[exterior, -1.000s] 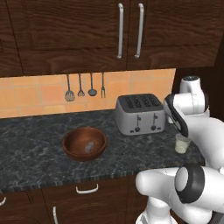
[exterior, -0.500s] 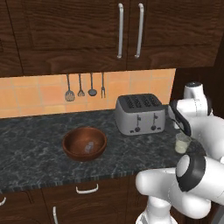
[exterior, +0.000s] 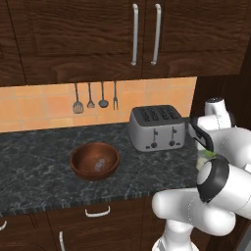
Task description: Grab a lemon wedge from the fridge and one ice cube from the ice bowl, and put them in the glass of lemonade.
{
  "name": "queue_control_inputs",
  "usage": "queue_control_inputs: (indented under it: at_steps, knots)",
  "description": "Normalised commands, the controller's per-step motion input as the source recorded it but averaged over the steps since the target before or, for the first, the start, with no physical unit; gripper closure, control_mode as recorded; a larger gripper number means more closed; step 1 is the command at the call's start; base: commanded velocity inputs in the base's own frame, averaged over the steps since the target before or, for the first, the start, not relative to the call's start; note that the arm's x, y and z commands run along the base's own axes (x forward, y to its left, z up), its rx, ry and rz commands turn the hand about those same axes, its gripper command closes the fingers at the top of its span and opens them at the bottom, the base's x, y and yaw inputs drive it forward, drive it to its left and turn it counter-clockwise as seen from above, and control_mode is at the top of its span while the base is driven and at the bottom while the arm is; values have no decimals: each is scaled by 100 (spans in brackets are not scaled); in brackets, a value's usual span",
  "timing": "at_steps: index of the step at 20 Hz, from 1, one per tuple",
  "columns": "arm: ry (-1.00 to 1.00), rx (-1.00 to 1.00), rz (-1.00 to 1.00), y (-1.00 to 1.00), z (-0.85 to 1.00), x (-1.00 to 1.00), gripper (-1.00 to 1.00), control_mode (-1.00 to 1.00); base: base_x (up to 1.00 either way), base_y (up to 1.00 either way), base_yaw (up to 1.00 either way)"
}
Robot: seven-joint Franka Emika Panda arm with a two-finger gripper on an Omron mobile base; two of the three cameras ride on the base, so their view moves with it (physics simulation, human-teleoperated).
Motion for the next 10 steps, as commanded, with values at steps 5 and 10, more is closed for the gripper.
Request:
queue_control_inputs:
  at_steps: [5,10]
  knots:
    - [2,-1,0,0,-8,21,100,-100,0,0,0]
    - [0,0,0,3,0,-1,100,-100,0,0,0]
